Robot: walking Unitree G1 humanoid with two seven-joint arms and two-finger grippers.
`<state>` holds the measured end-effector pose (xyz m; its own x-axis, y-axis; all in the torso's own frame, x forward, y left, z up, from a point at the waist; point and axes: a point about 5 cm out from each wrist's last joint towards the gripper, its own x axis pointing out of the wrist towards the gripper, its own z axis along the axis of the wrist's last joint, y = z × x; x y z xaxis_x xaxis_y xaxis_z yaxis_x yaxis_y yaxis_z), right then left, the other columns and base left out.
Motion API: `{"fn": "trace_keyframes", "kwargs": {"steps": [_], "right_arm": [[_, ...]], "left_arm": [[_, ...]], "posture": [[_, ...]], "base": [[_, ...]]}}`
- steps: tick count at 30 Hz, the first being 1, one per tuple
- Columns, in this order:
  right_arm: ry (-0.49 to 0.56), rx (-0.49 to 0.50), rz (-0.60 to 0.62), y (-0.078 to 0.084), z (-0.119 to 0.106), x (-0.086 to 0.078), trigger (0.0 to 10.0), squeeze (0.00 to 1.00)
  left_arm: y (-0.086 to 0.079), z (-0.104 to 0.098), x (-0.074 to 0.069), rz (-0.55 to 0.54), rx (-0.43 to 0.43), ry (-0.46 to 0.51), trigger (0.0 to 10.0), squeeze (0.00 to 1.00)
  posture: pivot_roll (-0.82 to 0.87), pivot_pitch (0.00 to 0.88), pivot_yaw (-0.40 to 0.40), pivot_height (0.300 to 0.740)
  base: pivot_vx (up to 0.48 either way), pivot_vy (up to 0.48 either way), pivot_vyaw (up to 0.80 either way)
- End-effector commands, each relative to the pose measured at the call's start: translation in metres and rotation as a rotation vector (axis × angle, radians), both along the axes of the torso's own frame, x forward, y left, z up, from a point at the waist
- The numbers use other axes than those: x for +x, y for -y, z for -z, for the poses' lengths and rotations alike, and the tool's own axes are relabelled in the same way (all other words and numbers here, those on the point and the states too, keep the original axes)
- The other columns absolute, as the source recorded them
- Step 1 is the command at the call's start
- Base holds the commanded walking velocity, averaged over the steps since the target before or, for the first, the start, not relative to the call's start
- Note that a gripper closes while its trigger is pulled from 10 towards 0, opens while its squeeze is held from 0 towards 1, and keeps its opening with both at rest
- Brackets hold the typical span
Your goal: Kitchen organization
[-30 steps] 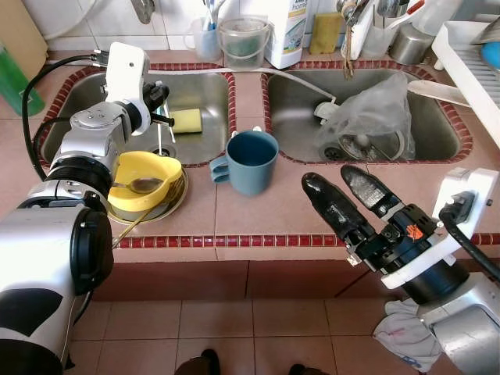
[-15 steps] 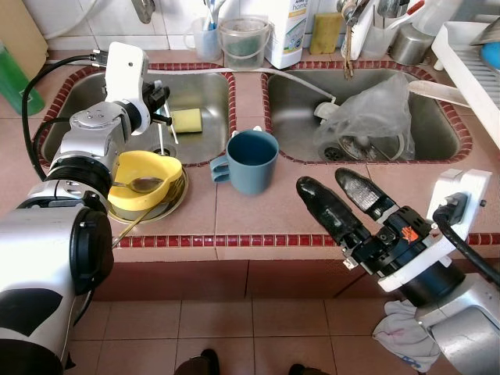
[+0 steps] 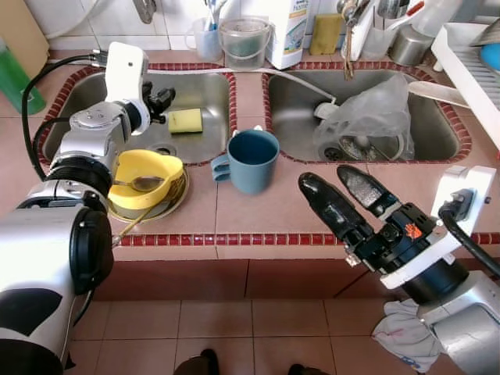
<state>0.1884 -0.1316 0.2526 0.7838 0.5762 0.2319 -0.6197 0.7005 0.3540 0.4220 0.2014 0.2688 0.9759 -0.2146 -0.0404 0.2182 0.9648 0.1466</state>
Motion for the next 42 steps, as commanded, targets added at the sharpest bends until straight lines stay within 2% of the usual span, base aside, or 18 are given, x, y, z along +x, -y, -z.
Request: {"fn": "trace_keyframes", "kwargs": {"steps": [1,2,3,10,12,22,28,30,39,42], "right_arm": [[0.003,-0.002,0.001,0.0,0.0,0.0,10.0,0.0],[0.003,-0.002,0.003,0.0,0.0,0.001,10.0,0.0],[0.006,-0.005,0.001,0.0,0.001,0.001,10.0,0.0],[0.013,-0.014,-0.016,-0.003,0.005,0.01,10.0,0.0],[0.018,-0.02,-0.01,-0.002,0.007,0.017,10.0,0.0],[0.047,-0.048,-0.002,0.0,0.012,0.037,10.0,0.0],[0.079,-0.068,0.009,0.001,0.011,0.051,10.0,0.0],[0.097,-0.071,0.004,0.0,0.01,0.057,10.0,0.0],[0.135,-0.103,0.035,0.004,0.008,0.073,10.0,0.0],[0.138,-0.129,0.077,0.007,0.01,0.081,10.0,0.0]], "left_arm": [[-0.005,-0.009,0.0,-0.012,0.008,0.016,10.0,0.47],[-0.005,-0.009,0.0,-0.009,0.007,0.019,10.0,0.47],[-0.006,-0.011,0.0,-0.01,0.004,0.029,10.0,0.0],[-0.014,-0.02,-0.002,-0.026,-0.062,0.074,10.0,0.0],[-0.018,-0.022,-0.003,-0.025,-0.077,0.094,10.0,0.0],[-0.02,-0.024,-0.006,0.03,-0.084,0.144,10.0,0.0],[-0.017,-0.019,-0.009,0.083,-0.093,0.167,10.0,0.0],[-0.014,-0.011,-0.011,0.104,-0.098,0.165,10.0,0.0],[-0.018,0.006,-0.029,0.155,-0.071,0.189,10.0,0.0],[-0.012,0.011,-0.043,0.211,-0.083,0.203,10.0,0.0]], "posture": [[-0.09,0.2,0.018,0.74],[-0.09,0.197,0.019,0.74],[-0.09,0.197,0.019,0.74],[-0.06,0.173,0.014,0.74],[-0.05,0.156,0.011,0.74],[-0.01,0.109,0.002,0.74],[0.01,0.073,-0.011,0.74],[0.02,0.06,-0.016,0.74],[0.04,0.022,-0.026,0.74],[0.05,0.009,-0.035,0.74]], "base": [[0.0,0.0,0.0],[0.0,0.0,0.0],[0.0,0.0,0.0],[0.0,0.0,0.0],[0.0,0.0,0.0],[0.0,0.0,0.0],[0.0,0.0,0.0],[0.0,0.0,0.0],[0.0,0.0,0.0],[0.0,0.0,0.0]]}}
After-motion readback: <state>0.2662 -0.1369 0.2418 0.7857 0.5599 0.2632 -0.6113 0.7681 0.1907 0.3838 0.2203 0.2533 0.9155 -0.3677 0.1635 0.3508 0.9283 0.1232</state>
